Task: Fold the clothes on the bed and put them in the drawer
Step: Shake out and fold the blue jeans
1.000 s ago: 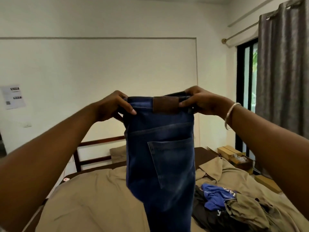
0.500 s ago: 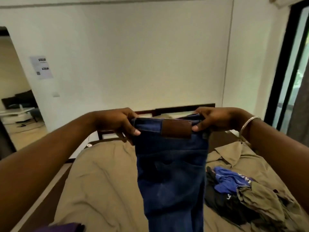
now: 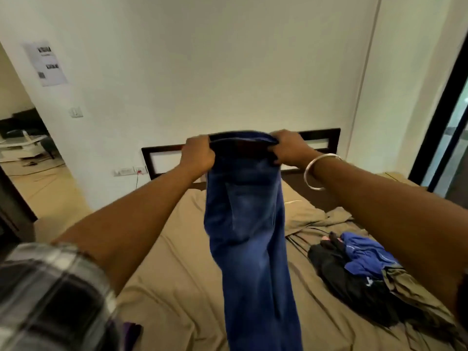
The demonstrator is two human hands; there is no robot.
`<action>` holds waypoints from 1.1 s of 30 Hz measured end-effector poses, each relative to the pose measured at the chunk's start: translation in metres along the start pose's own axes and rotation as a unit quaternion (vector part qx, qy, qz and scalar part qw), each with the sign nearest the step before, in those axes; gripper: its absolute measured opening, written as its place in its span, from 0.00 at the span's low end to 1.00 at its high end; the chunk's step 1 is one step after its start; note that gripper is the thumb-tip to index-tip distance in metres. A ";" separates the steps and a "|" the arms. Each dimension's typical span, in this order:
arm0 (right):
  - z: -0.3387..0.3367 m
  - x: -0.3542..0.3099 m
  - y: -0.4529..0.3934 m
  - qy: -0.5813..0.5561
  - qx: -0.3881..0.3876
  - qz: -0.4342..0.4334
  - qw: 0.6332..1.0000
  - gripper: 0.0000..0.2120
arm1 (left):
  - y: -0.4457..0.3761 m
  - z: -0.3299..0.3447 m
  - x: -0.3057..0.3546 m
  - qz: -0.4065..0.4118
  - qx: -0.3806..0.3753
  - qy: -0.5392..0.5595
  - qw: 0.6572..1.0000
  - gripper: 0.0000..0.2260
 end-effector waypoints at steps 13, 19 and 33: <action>-0.062 -0.058 -0.002 -0.189 0.124 -0.157 0.961 0.21 | 0.002 -0.079 -0.001 0.099 0.238 0.286 0.923 0.21; 0.027 0.007 0.124 -0.143 0.003 -0.150 0.978 0.17 | 0.150 0.018 -0.027 0.138 0.118 0.303 0.936 0.17; 0.371 0.241 0.512 -0.178 -0.372 0.079 0.908 0.16 | 0.599 0.308 -0.117 0.070 -0.360 -0.058 0.929 0.10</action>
Point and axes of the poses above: each hand's wrist, its own y-axis away from the middle knuckle, its own z-axis out of the palm, x = y × z, the point moved 6 cm from there along -y, towards the middle knuckle, and after that the axes turned 8 degrees about -y, right-handed, at the moved point
